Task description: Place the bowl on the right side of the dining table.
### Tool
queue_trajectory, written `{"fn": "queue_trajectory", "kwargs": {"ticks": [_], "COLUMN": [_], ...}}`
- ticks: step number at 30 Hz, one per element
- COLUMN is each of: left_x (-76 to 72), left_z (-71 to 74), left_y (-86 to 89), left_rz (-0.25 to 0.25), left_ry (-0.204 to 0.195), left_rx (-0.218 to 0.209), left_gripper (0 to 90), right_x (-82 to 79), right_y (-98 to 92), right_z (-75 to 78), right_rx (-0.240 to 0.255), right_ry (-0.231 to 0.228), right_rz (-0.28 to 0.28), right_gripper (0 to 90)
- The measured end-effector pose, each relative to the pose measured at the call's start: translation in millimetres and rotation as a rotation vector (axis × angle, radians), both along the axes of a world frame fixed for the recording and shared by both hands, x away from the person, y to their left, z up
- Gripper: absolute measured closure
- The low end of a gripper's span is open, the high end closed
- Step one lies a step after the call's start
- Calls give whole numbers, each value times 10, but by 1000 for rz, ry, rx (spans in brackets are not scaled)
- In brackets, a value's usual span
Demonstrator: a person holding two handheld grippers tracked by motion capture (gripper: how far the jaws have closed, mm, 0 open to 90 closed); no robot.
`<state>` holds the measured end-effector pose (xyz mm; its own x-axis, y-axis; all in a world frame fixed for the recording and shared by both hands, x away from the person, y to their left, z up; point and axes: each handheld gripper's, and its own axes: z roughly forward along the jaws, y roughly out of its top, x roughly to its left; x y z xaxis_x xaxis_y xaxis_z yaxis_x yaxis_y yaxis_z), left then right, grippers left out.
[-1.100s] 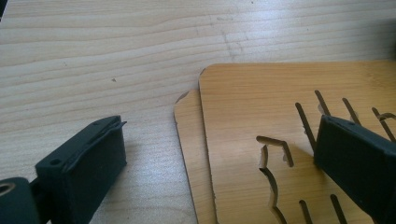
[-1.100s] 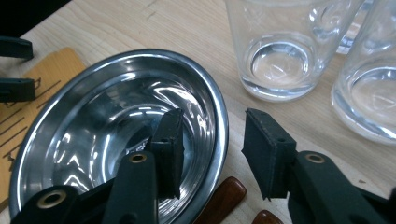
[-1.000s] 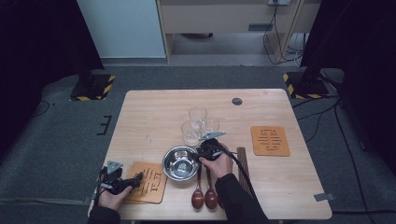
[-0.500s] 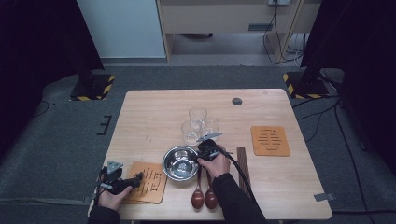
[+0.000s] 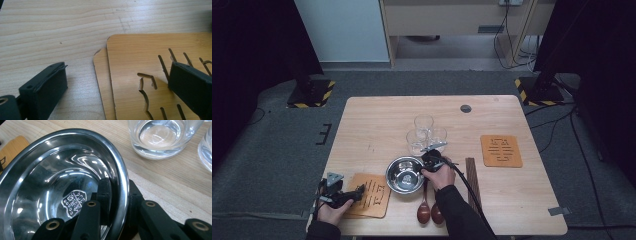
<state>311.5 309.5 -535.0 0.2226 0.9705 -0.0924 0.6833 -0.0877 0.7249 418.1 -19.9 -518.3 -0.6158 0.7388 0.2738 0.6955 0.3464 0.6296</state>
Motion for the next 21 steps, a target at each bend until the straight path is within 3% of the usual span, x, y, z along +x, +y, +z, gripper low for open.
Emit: {"fn": "queue_trajectory", "kwargs": {"ticks": [3,12,21], "left_x": [0,0,0], "left_z": [0,0,0], "left_y": [0,0,0], "left_rz": [0,0,0], "left_ry": [0,0,0], "left_rx": [0,0,0], "left_gripper": [12,12,12], "right_x": [-9,-75,-97], "right_y": [4,10,30], "right_z": [11,103,108], "right_rx": [7,115,120], "right_ry": [-7,-34,-50], "right_rz": [-5,0,17], "right_gripper": [788,838,840]}}
